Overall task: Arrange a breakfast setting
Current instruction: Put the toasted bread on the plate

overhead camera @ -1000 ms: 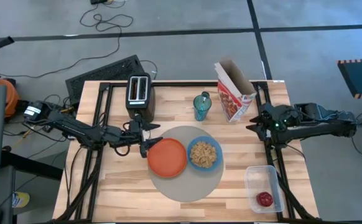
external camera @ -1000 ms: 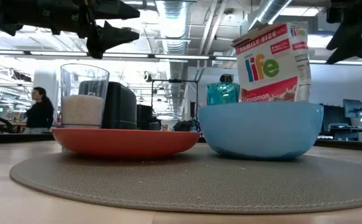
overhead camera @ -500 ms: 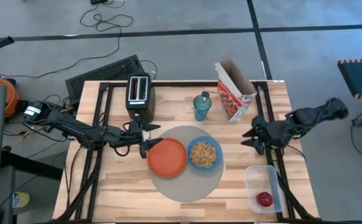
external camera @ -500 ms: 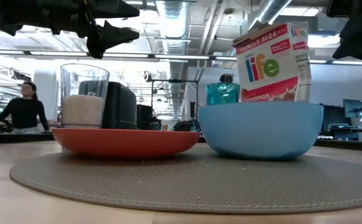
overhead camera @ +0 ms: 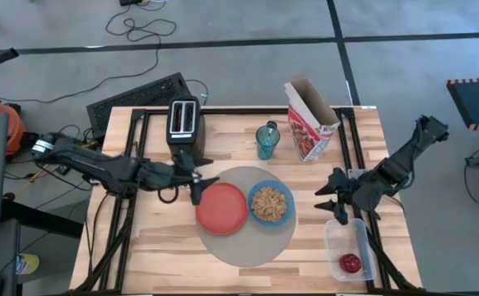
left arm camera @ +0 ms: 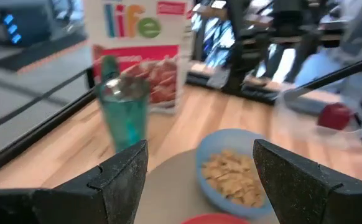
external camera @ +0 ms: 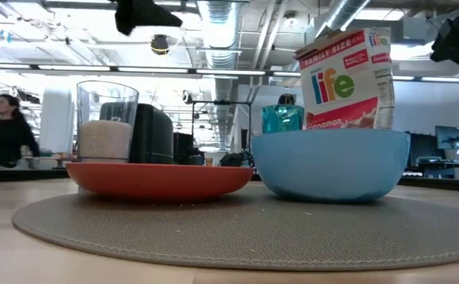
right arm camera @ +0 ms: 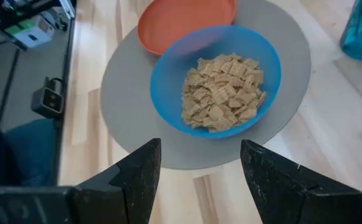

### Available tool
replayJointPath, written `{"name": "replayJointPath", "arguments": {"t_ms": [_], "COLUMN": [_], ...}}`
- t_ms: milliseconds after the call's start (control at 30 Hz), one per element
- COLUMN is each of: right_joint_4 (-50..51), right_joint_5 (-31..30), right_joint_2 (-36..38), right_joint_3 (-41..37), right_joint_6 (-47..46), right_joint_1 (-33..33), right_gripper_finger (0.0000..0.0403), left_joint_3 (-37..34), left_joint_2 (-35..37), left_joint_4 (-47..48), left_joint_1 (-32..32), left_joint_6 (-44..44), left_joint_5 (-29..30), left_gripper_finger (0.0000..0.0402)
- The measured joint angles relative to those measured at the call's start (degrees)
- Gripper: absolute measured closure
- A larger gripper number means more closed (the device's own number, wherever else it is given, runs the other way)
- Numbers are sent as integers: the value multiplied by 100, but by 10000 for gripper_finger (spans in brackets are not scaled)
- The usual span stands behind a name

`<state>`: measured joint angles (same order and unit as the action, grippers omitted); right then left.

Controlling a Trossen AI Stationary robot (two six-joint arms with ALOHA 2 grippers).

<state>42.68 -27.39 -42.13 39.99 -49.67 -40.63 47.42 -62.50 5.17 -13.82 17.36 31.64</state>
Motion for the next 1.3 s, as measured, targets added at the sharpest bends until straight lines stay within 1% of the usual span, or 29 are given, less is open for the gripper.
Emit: {"name": "replayJointPath", "arguments": {"t_ms": [100, 233, 367, 467, 533, 667, 800, 933, 1067, 1200, 1300], "right_joint_4": [2, 8, 15, 10, 17, 19, 19, 19, 15, 17, 17], "right_joint_5": [-332, -630, -752, -846, -899, -1003, -1136, -1165, -1165, -1165, -1165], "right_joint_2": [-139, -277, -365, -393, -402, -401, -400, -400, -400, -400, -400], "right_joint_3": [0, 0, 0, 0, 0, 2, 0, 2, 2, 2, 2], "right_joint_6": [44, 85, 194, 312, 397, 525, 637, 660, 660, 660, 660], "right_joint_1": [-197, -359, -400, -395, -393, -391, -388, -386, -386, -386, -386], "right_gripper_finger": [154, 154, 154, 154, 154, 154, 154, 154, 154, 154, 154], "left_joint_3": [836, 1582, 2019, 2212, 2265, 2280, 2284, 2284, 2284, 2299, 2429], "left_joint_2": [-11, -17, -17, -20, -20, -39, -232, -509, -912, -1341, -1646], "left_joint_4": [1438, 2852, 3939, 4548, 4762, 4996, 5000, 4993, 4994, 4998, 5101], "left_joint_1": [121, 404, 1003, 1683, 2262, 3474, 4522, 5294, 5735, 5879, 5868], "left_joint_6": [329, 677, 1172, 1384, 1374, 1141, 735, 419, 190, 68, 64], "left_joint_5": [227, 638, 639, 352, -16, -960, -1663, -2122, -2437, -2672, -2638], "left_gripper_finger": [125, 125, 125, 125, 125, 131, 173, 228, 258, 264, 265]}}
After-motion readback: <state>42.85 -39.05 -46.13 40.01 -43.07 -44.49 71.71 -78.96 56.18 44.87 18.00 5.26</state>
